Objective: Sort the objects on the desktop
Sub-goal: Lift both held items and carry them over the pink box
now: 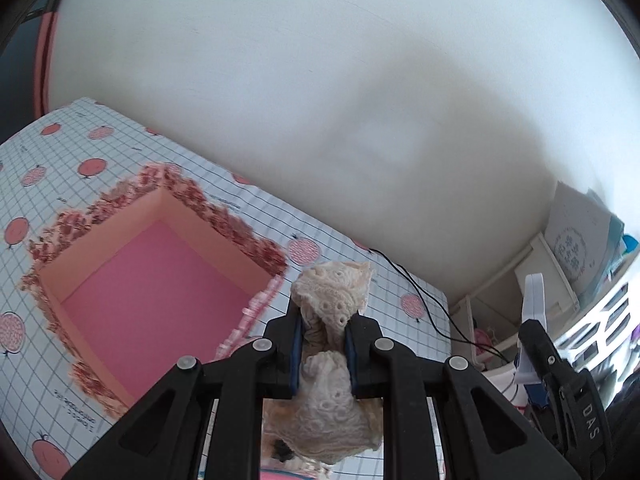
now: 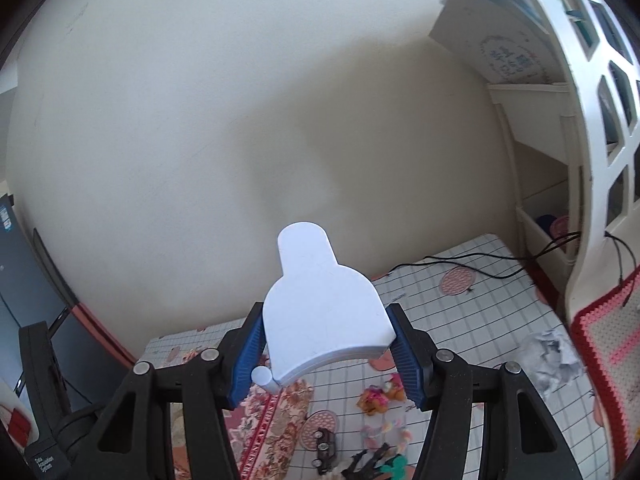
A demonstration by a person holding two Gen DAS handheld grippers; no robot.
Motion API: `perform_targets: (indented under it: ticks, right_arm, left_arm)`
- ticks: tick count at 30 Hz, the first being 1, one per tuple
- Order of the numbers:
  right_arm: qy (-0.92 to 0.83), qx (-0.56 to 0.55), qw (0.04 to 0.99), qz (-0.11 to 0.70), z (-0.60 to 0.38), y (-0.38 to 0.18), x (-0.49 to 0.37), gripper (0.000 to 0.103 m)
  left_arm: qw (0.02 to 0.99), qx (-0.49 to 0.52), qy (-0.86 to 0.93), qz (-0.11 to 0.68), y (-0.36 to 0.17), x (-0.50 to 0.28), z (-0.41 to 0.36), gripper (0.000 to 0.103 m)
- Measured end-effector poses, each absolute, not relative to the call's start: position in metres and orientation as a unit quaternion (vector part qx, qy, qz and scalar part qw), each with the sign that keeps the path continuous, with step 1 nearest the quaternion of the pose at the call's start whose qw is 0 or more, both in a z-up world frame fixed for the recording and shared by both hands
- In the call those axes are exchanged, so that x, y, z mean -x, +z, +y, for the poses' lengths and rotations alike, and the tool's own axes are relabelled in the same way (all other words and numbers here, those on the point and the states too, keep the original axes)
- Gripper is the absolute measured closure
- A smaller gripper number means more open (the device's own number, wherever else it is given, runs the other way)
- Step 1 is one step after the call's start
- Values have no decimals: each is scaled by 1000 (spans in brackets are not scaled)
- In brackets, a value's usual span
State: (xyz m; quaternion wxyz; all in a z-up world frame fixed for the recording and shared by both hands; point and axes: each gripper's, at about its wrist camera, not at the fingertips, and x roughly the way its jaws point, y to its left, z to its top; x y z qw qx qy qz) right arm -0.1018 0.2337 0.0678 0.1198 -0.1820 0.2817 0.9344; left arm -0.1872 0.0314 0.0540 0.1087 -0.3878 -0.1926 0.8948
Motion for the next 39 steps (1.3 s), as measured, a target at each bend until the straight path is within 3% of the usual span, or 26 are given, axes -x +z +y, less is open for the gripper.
perform_targets:
  ticks: [20, 39]
  right_arm:
    - [945, 220, -1, 242, 119, 62, 155, 41]
    - [928, 318, -49, 190, 55, 10, 202, 41]
  left_arm:
    - [-7, 363, 893, -266, 51, 188, -105, 85]
    - [-51, 407, 860, -305, 3, 209, -160, 84]
